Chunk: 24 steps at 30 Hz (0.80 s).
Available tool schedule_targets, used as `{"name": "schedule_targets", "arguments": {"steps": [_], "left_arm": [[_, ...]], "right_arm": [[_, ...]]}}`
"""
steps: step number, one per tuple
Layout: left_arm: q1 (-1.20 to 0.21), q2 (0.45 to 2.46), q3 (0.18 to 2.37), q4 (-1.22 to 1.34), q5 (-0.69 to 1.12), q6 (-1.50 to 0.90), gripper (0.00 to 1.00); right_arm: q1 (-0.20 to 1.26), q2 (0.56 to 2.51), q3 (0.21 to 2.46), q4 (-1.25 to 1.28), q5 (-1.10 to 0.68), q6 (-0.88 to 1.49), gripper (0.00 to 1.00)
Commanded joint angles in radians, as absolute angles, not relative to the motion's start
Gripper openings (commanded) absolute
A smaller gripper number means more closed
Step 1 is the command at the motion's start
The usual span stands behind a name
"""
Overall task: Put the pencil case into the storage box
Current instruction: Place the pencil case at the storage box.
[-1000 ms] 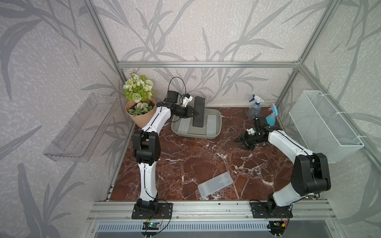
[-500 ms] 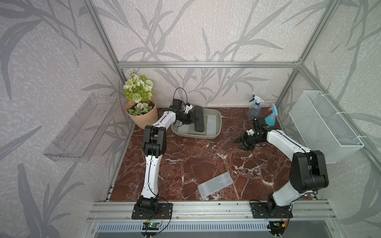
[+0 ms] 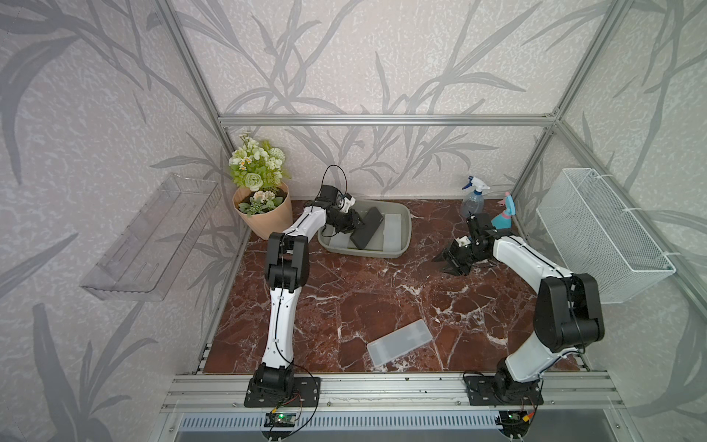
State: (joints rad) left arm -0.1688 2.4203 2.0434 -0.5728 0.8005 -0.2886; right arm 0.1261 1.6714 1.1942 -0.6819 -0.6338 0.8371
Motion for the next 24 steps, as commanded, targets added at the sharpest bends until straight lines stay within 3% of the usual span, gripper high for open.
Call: {"name": "schedule_targets", "arguments": {"steps": [1,13,19,24], "left_arm": [[-0.169,2.444,2.08,-0.604,0.76,-0.262,0.35],[-0.172,2.457,2.108,-0.666,0.618,-0.236,0.36],[-0.17,2.433,2.122,-0.686,0.582,-0.215,0.58],[-0.171,2.383,2.141,-0.691,0.583,-0.208,0.68]], "right_arm": [[0.124,1.69,1.213,-0.708,-0.625,0.825,0.43],[0.124,1.694,1.208,-0.698,-0.627,0.828,0.44],[0.124,1.692,1.204,-0.699,-0.626,0.828,0.43],[0.124,1.697,1.206,-0.698,-0.629,0.83,0.44]]}}
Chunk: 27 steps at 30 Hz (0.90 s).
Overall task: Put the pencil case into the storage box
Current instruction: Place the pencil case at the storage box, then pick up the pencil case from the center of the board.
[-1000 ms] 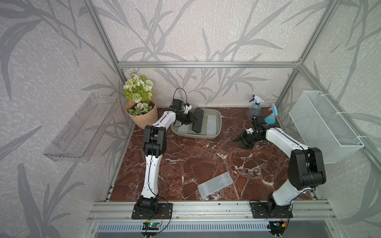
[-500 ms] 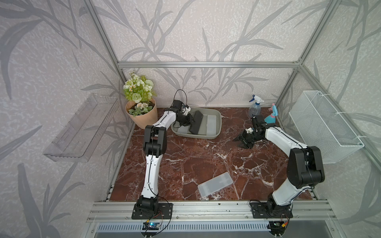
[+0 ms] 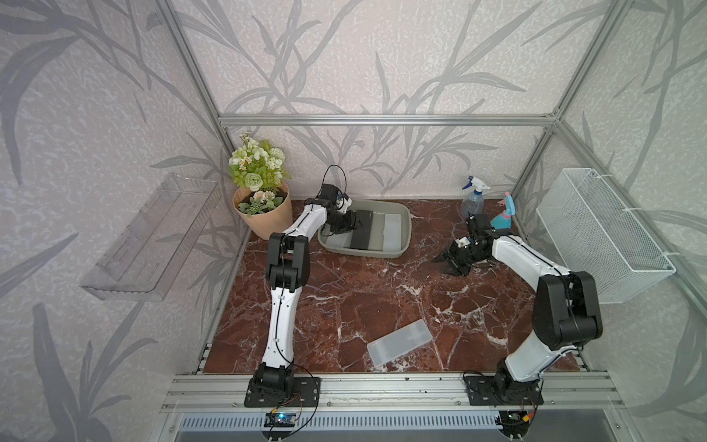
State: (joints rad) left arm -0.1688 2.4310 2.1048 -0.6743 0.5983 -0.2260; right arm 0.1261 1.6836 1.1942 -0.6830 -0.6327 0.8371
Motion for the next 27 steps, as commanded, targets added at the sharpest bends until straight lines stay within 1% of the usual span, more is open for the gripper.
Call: {"name": "schedule_targets", "arguments": {"steps": [1,5,7,9,12,15,20,24,27], "left_arm": [[-0.17,2.368,2.147,-0.693,0.584,-0.206,0.69],[-0.172,2.296,2.152,-0.689,0.597,-0.208,0.7],[-0.179,2.234,2.122,-0.682,0.6,-0.214,0.69],[-0.193,2.168,2.061,-0.682,0.601,-0.218,0.68],[-0.247,2.045,1.911,-0.721,0.575,-0.182,0.67],[-0.34,1.898,1.715,-0.773,0.517,-0.135,0.67],[-0.559,1.705,1.469,-0.859,0.443,-0.117,0.7],[-0.728,1.652,1.363,-0.905,0.407,-0.134,0.74],[-0.865,1.641,1.322,-0.909,0.382,-0.15,0.77]], "right_arm": [[0.124,1.698,1.209,-0.698,-0.629,0.829,0.43],[0.124,1.698,1.223,-0.707,-0.63,0.821,0.44],[0.124,1.698,1.232,-0.716,-0.63,0.812,0.44],[0.124,1.698,1.233,-0.722,-0.63,0.801,0.44],[0.124,1.694,1.22,-0.722,-0.633,0.791,0.44],[0.123,1.674,1.196,-0.717,-0.629,0.777,0.44],[0.122,1.626,1.135,-0.726,-0.612,0.714,0.45],[0.107,1.572,1.052,-0.706,-0.617,0.701,0.45],[0.079,1.524,0.995,-0.699,-0.627,0.692,0.45]]}}
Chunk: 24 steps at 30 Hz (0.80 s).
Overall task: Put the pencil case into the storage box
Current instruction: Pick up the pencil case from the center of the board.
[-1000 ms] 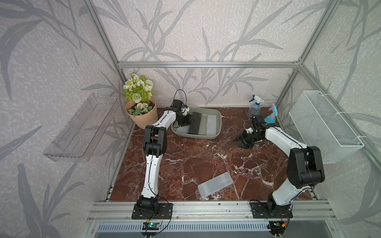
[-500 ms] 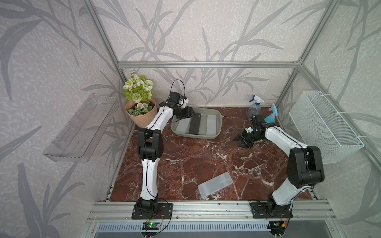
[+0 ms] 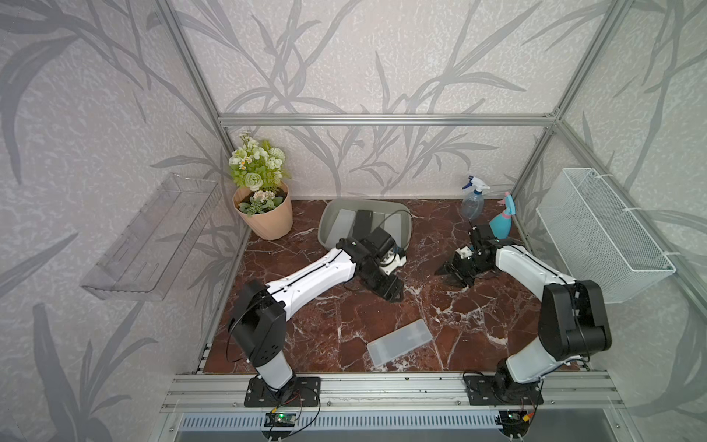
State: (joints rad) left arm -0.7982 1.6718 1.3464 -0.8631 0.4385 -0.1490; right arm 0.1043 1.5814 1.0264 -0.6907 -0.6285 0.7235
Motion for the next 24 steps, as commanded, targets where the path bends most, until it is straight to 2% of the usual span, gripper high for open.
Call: {"name": "schedule_targets", "arguments": {"steps": [1,4,10,16,24], "left_arm": [[-0.909,1.64,1.309,-0.911,0.37,-0.154,0.8],[-1.026,1.651,1.301,-0.902,0.326,-0.167,0.87],[-1.152,1.743,1.333,-0.863,0.235,-0.167,0.97],[-1.193,1.849,1.378,-0.836,0.069,-0.143,1.0],[-1.2,1.947,1.429,-0.821,0.005,-0.094,1.0]], "right_arm": [[0.067,1.504,0.977,-0.699,-0.63,0.687,0.45],[0.039,1.446,0.929,-0.705,-0.638,0.674,0.45],[-0.002,1.345,0.848,-0.713,-0.653,0.667,0.46],[-0.038,1.284,0.801,-0.736,-0.661,0.645,0.47],[-0.064,1.279,0.799,-0.748,-0.668,0.626,0.48]]}}
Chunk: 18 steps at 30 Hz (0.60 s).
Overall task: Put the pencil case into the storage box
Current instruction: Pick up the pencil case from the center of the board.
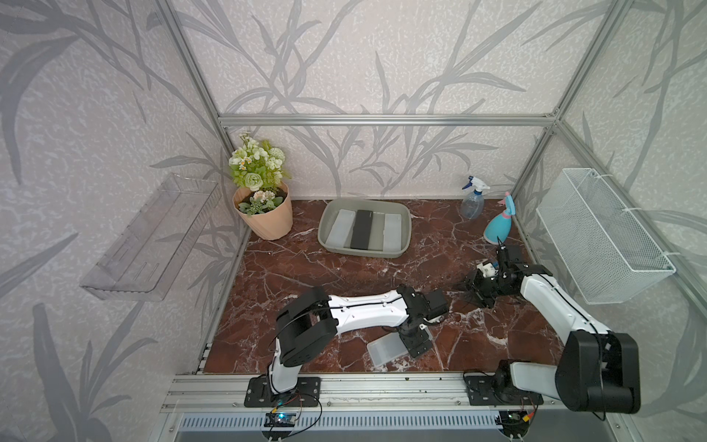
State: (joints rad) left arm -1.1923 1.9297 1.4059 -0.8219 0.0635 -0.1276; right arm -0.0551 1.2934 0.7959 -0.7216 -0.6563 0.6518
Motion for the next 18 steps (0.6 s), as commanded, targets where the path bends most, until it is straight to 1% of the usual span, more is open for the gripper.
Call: {"name": "schedule_targets", "arguments": {"steps": [1,6,10,14,17,18], "left_arm": [[-1.198,1.953,1.426,-0.818,-0.001,-0.088,1.0],[-1.197,1.98,1.403,-0.812,-0.005,-0.067,1.0],[-1.195,1.992,1.388,-0.795,0.0,-0.055,0.96],[-1.175,1.997,1.39,-0.779,0.01,-0.06,0.85],[-1.155,2.003,1.388,-0.765,0.009,-0.073,0.72],[-1.147,2.004,1.387,-0.758,0.008,-0.083,0.67]], "right_arm": [[-0.068,1.284,0.803,-0.749,-0.67,0.625,0.48],[-0.078,1.303,0.82,-0.743,-0.673,0.628,0.48],[-0.081,1.315,0.819,-0.732,-0.673,0.634,0.48],[-0.082,1.325,0.813,-0.722,-0.67,0.641,0.48],[-0.082,1.333,0.809,-0.71,-0.669,0.65,0.48],[-0.081,1.337,0.808,-0.709,-0.669,0.653,0.48]]}}
